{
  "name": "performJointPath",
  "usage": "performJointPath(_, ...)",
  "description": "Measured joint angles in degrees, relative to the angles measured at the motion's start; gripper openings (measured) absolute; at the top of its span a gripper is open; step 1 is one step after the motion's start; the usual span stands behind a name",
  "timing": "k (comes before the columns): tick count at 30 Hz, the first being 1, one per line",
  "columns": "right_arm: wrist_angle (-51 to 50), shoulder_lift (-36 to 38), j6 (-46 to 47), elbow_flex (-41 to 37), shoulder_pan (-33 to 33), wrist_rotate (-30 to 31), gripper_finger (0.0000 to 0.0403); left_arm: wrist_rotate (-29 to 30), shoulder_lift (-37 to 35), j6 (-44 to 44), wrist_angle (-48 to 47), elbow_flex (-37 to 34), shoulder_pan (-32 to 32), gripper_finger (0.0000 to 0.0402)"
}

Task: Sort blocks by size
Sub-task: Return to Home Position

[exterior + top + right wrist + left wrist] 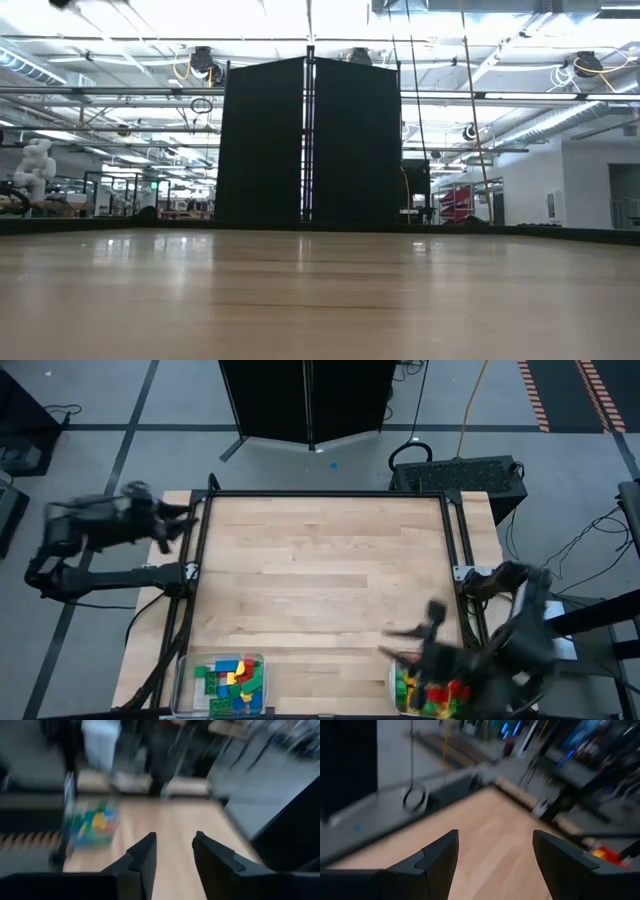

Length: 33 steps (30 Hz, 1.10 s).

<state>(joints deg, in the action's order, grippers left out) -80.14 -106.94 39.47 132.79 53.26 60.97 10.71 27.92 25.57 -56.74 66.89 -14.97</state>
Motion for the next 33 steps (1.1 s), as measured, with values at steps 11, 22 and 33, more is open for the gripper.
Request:
performJointPath(11, 28.65, 20.02, -42.78, 0.04, 1.22, -8.35, 0.0076, -6.38, -0.28, -12.42, 2.66, 25.66, 0.01, 0.0255)
performJointPath(22, 11.75, 35.07, -46.69, -1.82, -0.46, -45.77, 0.0029, -37.51, -0.52, -15.38, -6.77, 41.02, 7.97, 0.0255)
performJointPath(33, 28.35, 57.5, -49.46, -32.46, -0.45, -53.09, 0.0001, -14.63, -12.09, -13.97, -12.91, 38.33, 20.36, 0.0255)
